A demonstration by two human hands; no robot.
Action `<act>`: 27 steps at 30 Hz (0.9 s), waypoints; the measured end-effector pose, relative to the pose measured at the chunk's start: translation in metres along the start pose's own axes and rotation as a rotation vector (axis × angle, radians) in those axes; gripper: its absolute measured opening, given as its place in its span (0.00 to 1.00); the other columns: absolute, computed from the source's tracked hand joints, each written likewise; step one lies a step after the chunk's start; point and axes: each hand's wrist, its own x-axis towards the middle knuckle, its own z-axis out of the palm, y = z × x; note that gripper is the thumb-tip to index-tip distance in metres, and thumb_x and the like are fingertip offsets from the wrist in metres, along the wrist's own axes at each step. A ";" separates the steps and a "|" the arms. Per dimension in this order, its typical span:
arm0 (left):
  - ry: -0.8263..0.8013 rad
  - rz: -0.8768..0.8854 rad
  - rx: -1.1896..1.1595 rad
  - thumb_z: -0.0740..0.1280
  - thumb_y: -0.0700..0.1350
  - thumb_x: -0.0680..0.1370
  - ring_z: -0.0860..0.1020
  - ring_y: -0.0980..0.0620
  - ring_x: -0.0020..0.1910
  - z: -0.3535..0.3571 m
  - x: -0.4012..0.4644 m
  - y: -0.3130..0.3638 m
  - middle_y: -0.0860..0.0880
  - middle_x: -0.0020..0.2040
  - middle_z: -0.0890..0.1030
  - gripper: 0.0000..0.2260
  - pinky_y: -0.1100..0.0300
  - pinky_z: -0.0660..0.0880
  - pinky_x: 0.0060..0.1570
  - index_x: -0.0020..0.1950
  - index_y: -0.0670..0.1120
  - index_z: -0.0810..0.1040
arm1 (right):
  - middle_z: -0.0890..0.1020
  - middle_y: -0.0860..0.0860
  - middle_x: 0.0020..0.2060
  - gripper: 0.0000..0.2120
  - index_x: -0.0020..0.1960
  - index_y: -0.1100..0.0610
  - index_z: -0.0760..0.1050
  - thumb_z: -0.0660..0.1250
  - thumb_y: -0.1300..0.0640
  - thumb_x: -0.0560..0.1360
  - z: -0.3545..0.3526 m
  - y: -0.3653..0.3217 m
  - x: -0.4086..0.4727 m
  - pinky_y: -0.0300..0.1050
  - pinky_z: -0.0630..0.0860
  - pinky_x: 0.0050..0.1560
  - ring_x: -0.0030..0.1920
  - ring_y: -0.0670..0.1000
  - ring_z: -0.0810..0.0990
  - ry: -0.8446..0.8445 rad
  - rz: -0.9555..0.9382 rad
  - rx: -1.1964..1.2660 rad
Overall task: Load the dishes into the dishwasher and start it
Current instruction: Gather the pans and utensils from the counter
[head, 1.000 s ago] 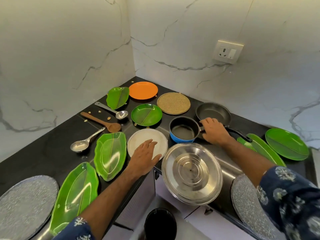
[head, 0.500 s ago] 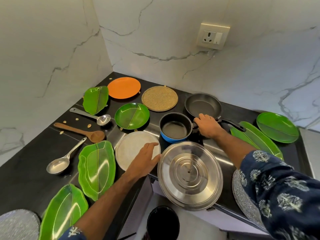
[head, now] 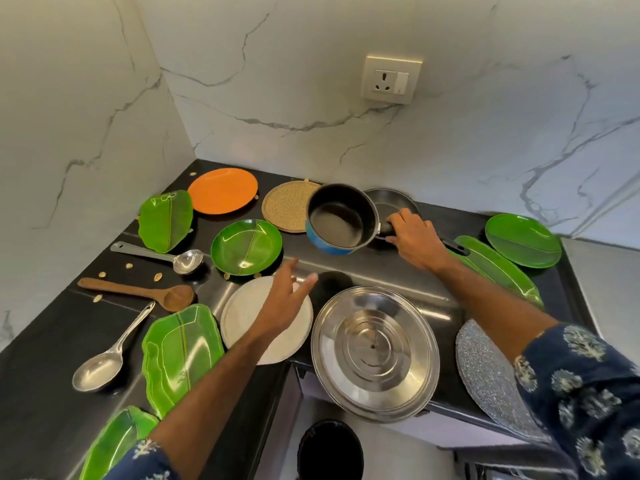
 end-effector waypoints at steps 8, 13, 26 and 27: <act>-0.119 0.050 -0.579 0.66 0.70 0.69 0.78 0.45 0.64 0.031 0.017 0.082 0.48 0.69 0.75 0.42 0.41 0.77 0.57 0.78 0.53 0.59 | 0.77 0.53 0.52 0.16 0.61 0.54 0.72 0.68 0.50 0.77 -0.056 0.007 -0.133 0.55 0.71 0.47 0.50 0.57 0.77 0.136 0.047 -0.124; -0.363 0.183 -0.388 0.63 0.51 0.83 0.79 0.53 0.59 0.105 -0.003 0.112 0.49 0.62 0.80 0.16 0.56 0.75 0.55 0.69 0.48 0.73 | 0.77 0.52 0.54 0.16 0.63 0.53 0.70 0.66 0.50 0.78 -0.074 0.023 -0.239 0.54 0.71 0.52 0.54 0.58 0.77 0.031 0.253 -0.096; -0.844 0.143 -0.145 0.58 0.42 0.85 0.79 0.54 0.49 0.373 -0.180 0.135 0.48 0.51 0.82 0.10 0.64 0.76 0.53 0.54 0.49 0.79 | 0.77 0.47 0.56 0.15 0.63 0.48 0.66 0.60 0.42 0.80 -0.065 0.087 -0.590 0.50 0.75 0.44 0.50 0.54 0.80 -0.016 0.687 0.140; -0.884 0.155 -0.116 0.58 0.42 0.85 0.80 0.54 0.50 0.396 -0.201 0.133 0.48 0.51 0.82 0.10 0.63 0.76 0.53 0.55 0.48 0.79 | 0.77 0.47 0.56 0.15 0.63 0.48 0.66 0.60 0.42 0.80 -0.063 0.096 -0.622 0.49 0.75 0.43 0.50 0.53 0.80 -0.020 0.711 0.152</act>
